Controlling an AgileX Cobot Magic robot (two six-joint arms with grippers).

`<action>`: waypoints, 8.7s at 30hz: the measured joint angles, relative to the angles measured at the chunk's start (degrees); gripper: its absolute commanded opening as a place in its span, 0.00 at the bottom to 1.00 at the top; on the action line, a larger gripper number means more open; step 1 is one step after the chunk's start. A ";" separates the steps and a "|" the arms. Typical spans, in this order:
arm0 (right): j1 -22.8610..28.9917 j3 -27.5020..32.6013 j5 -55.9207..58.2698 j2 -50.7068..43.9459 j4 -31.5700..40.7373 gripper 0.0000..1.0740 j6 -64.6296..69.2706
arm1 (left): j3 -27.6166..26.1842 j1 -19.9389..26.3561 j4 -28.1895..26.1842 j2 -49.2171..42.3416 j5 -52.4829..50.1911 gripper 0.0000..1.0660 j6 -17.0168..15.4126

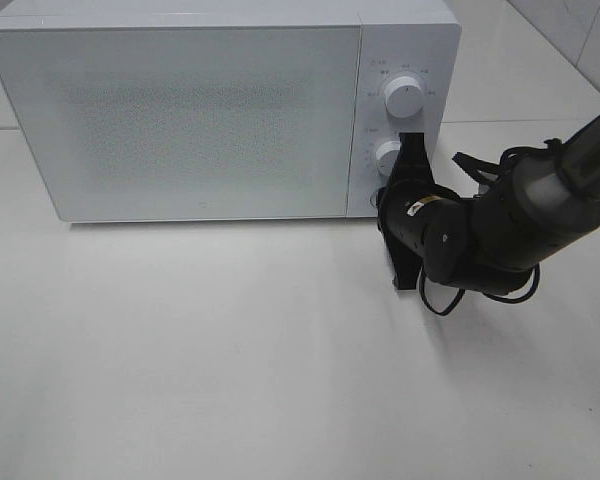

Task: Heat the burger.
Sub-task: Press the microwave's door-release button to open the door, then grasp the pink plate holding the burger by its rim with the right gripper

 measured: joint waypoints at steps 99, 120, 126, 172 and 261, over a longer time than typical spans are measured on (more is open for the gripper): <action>1.83 -1.49 6.36 -5.10 -0.92 0.00 -2.52 | 0.00 0.00 -0.06 0.00 0.00 0.94 0.00; 1.83 1.43 34.49 -19.25 -2.92 0.01 -47.84 | 0.00 0.00 -0.06 0.00 0.00 0.94 0.00; 1.83 1.43 45.15 -22.75 -3.21 0.02 -66.18 | 0.00 0.00 -0.06 0.00 0.00 0.94 0.00; 1.83 1.43 72.36 -38.67 -49.50 0.11 -136.71 | 0.00 0.00 -0.06 0.00 0.00 0.94 0.00; 10.20 -51.22 63.37 10.89 -54.55 0.72 -133.21 | 0.00 0.00 -0.06 0.00 0.00 0.94 0.00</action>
